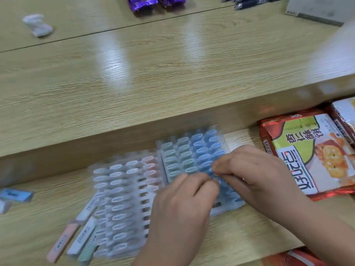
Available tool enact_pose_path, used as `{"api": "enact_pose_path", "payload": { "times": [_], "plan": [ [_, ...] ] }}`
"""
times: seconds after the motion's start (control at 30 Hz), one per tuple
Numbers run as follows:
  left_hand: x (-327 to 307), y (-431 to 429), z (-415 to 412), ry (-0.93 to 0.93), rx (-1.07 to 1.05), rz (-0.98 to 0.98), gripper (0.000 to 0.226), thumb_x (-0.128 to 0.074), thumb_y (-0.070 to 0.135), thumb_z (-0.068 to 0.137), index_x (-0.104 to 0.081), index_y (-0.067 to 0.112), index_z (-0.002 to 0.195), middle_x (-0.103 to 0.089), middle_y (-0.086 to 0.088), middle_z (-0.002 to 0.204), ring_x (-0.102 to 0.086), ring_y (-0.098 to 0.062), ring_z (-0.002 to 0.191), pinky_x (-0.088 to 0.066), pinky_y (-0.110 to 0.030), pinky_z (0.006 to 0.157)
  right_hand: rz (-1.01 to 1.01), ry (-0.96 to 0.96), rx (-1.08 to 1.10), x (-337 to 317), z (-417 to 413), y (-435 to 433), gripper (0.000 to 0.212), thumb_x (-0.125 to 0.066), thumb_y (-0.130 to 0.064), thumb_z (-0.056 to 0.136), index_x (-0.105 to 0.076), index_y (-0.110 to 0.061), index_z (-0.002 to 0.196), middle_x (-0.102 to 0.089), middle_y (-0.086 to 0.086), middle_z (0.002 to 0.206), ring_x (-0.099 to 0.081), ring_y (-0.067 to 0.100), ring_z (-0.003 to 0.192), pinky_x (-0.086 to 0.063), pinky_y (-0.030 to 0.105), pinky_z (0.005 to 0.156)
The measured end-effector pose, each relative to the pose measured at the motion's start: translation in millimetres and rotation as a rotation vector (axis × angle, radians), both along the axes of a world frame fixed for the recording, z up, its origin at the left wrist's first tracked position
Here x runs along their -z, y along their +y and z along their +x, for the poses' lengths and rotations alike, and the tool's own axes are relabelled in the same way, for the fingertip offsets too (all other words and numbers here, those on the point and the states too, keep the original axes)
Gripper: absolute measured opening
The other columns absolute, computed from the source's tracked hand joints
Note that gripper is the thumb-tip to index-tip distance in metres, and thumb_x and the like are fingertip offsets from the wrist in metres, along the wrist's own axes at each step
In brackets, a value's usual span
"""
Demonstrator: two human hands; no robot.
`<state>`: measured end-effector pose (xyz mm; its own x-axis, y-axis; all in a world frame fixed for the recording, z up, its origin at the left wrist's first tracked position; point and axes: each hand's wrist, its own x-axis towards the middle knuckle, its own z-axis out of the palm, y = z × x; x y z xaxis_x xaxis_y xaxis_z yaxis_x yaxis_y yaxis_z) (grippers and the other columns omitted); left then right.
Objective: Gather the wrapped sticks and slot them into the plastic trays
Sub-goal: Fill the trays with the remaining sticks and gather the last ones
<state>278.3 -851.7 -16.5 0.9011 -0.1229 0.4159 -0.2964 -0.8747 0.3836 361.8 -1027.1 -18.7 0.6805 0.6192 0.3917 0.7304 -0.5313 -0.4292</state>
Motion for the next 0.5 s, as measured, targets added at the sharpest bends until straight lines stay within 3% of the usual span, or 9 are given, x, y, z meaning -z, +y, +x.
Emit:
{"api": "enact_pose_path", "payload": {
  "times": [0.17, 0.33, 0.43, 0.5],
  "plan": [
    [3, 0, 0, 0.062, -0.002, 0.008, 0.007, -0.073, 0.011, 0.086, -0.074, 0.017, 0.085, -0.071, 0.006, 0.093, -0.059, -0.019, 0.070, -0.047, -0.034, 0.051, -0.082, 0.048, -0.045, 1, 0, 2, 0.014, -0.068, -0.013, 0.086, -0.074, -0.023, 0.096, -0.067, -0.011, 0.100, -0.059, 0.017, 0.091, -0.052, 0.036, 0.058],
    [-3, 7, 1, 0.215, 0.011, 0.021, 0.008, -0.070, 0.025, 0.086, -0.073, 0.023, 0.094, -0.061, 0.007, 0.093, -0.055, -0.015, 0.076, -0.046, -0.034, 0.044, -0.137, 0.094, -0.002, 1, -3, -4, 0.039, -0.045, -0.009, 0.085, -0.074, -0.026, 0.104, -0.061, -0.007, 0.099, -0.053, 0.017, 0.093, -0.051, 0.039, 0.052],
    [-10, 10, -1, 0.217, 0.039, 0.016, 0.015, -0.073, 0.022, 0.086, -0.073, 0.021, 0.101, -0.061, 0.005, 0.098, -0.057, -0.015, 0.080, -0.050, -0.035, 0.048, -0.127, 0.097, 0.020, -3, -9, -1, 0.044, -0.039, -0.008, 0.082, -0.077, -0.020, 0.100, -0.062, -0.003, 0.095, -0.056, 0.021, 0.089, -0.051, 0.040, 0.060],
    [-15, 14, -6, 0.182, 0.029, -0.058, 0.023, -0.065, 0.021, 0.091, -0.072, 0.018, 0.113, -0.063, 0.002, 0.104, -0.062, -0.018, 0.087, -0.055, -0.036, 0.058, -0.088, 0.082, 0.051, -7, -15, 5, 0.043, -0.038, -0.009, 0.081, -0.077, -0.015, 0.100, -0.063, -0.001, 0.095, -0.057, 0.025, 0.088, -0.050, 0.041, 0.069]
  ]
}}
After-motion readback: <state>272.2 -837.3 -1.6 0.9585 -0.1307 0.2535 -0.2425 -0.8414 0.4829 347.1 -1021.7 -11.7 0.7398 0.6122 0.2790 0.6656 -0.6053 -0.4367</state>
